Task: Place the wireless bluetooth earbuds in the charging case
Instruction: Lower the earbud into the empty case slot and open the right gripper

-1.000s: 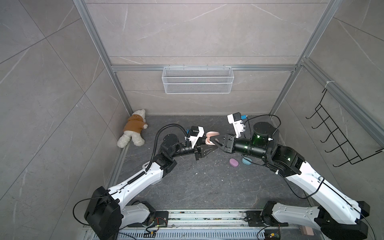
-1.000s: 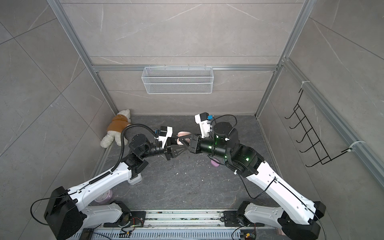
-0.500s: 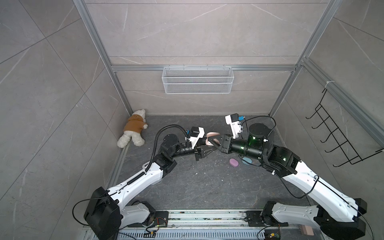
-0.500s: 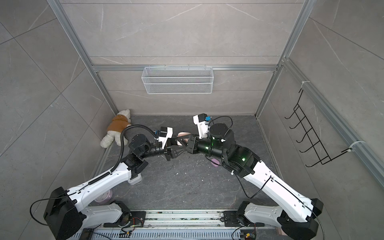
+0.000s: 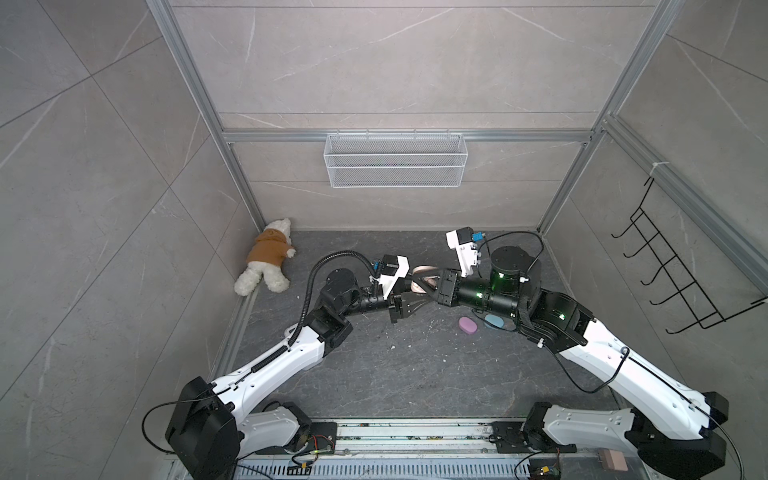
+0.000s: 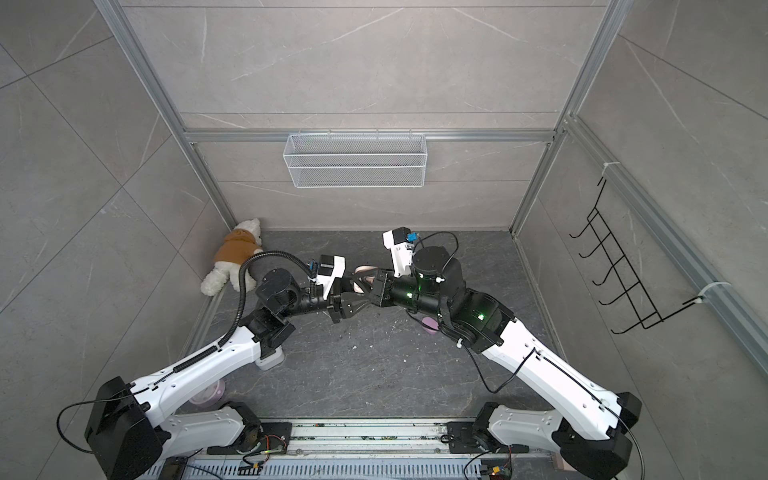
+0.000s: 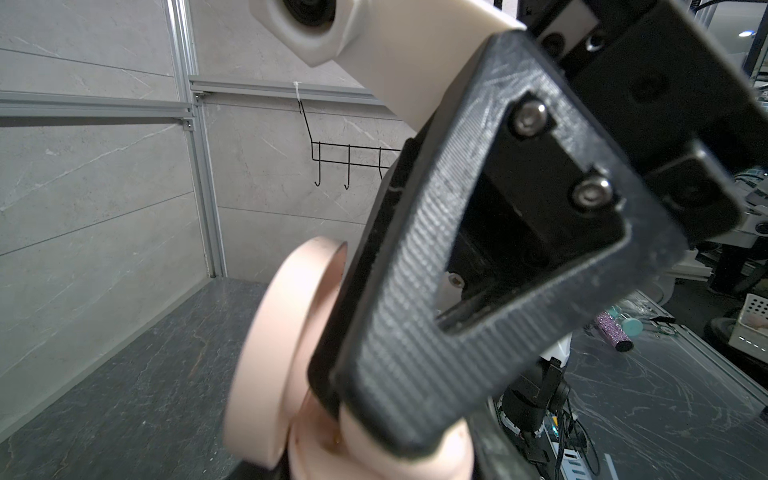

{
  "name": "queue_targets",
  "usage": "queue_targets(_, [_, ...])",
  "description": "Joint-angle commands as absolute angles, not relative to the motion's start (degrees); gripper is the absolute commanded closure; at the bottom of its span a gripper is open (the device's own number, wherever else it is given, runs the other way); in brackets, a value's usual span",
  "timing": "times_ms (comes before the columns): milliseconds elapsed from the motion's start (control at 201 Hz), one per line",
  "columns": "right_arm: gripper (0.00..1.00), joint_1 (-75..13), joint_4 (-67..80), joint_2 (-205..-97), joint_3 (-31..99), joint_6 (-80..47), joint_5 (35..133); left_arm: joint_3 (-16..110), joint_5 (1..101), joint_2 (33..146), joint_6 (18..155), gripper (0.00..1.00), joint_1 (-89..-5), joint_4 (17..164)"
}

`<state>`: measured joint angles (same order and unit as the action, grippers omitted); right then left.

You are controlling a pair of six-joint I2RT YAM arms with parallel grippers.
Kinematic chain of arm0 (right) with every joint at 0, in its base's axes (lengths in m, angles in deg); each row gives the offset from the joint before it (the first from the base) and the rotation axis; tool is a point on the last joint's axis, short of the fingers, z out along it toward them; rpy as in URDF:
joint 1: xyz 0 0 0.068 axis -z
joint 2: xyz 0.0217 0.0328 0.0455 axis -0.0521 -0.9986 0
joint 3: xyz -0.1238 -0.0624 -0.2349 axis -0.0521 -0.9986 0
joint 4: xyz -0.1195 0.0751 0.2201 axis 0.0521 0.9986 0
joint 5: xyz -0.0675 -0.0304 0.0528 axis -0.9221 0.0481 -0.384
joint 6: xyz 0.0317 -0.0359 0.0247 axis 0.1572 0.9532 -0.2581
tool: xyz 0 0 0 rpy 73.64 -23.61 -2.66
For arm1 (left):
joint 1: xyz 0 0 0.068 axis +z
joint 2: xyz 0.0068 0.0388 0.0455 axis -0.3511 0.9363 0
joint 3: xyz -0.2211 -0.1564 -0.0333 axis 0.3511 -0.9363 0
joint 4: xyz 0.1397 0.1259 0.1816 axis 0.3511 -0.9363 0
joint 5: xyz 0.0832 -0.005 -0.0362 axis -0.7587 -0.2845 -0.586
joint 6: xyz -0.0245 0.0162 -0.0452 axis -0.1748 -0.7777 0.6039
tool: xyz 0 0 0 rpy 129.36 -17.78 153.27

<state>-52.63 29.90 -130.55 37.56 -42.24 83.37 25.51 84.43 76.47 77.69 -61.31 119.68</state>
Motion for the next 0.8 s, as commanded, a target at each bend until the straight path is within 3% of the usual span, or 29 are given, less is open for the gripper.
queue_targets(0, [0.82,-53.4,29.7,-131.2,37.9,-42.2,82.7,27.4,85.7,74.2,76.3,0.99,-61.6,122.0])
queue_targets(791, [0.75,-53.7,34.8,-129.9,39.0,-40.9,80.6,27.3,85.1,73.1,75.7,1.0,-61.7,121.4])
